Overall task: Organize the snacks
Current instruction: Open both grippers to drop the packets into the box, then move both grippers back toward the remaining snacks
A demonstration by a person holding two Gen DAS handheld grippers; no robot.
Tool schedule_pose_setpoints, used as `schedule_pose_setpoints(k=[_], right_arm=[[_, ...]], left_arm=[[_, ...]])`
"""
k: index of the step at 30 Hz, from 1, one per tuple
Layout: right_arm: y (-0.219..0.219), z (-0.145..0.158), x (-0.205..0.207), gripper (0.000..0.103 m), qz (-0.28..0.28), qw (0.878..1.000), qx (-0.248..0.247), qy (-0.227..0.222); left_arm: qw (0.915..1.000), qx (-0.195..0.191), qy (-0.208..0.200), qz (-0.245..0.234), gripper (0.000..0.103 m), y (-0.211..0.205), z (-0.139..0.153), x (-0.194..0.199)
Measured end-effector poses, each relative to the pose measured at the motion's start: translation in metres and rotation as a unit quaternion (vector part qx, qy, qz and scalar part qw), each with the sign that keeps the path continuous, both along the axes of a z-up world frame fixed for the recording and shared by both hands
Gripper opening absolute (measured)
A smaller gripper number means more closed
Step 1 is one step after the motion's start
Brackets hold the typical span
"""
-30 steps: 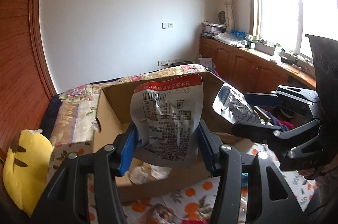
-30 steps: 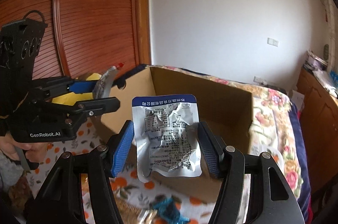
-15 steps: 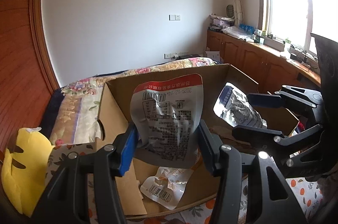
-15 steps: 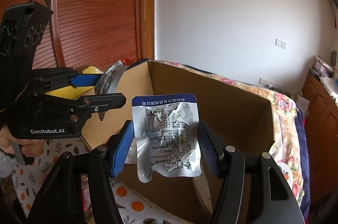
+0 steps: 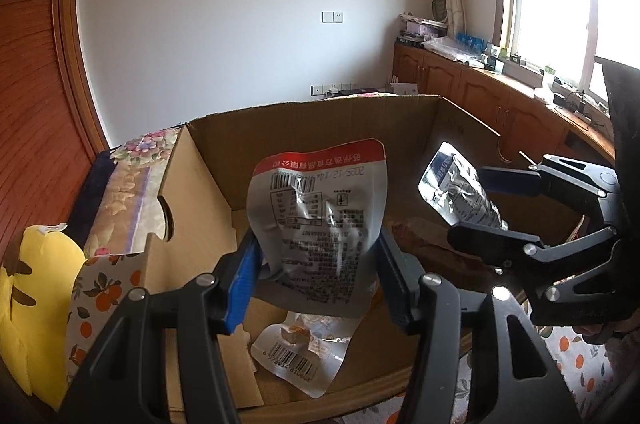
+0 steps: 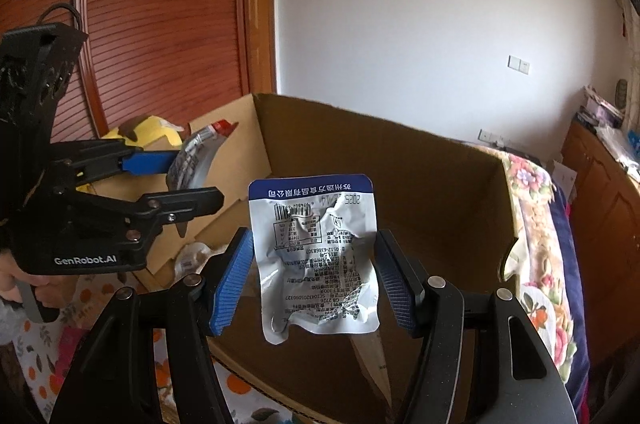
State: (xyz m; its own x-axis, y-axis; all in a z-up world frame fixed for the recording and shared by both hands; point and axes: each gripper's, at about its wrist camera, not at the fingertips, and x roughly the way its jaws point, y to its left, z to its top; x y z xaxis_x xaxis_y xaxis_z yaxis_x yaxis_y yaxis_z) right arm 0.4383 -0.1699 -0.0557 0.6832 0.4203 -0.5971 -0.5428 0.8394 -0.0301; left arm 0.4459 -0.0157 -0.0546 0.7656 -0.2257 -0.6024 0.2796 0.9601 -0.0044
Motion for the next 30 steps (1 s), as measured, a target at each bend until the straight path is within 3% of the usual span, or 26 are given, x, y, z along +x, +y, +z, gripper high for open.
schedule_pose_setpoints(k=[4,10,13,22,30], right_arm=[[-0.002,-0.006,0.007,0.064,0.000,1.000,0.004,0.016],[-0.002,-0.006,0.005,0.065,-0.007,1.000,-0.001,0.019],[-0.003,-0.003,0.001,0.065,-0.009,1.000,0.000,0.018],[-0.013,0.005,-0.026,0.065,-0.017,1.000,0.006,0.018],[-0.027,0.028,-0.067,0.065,-0.027,0.999,0.023,0.007]], left_arm=[[0.9999,0.009,0.007,0.001,0.058,-0.001,-0.006,0.002],[0.9998,-0.008,0.019,0.001,0.063,0.005,-0.005,0.001],[0.9999,0.010,0.014,0.001,0.069,0.003,-0.002,-0.002],[0.9999,0.005,0.007,0.006,0.070,0.013,0.008,-0.013],[1.0000,-0.002,-0.004,-0.002,0.070,0.016,0.021,-0.053]])
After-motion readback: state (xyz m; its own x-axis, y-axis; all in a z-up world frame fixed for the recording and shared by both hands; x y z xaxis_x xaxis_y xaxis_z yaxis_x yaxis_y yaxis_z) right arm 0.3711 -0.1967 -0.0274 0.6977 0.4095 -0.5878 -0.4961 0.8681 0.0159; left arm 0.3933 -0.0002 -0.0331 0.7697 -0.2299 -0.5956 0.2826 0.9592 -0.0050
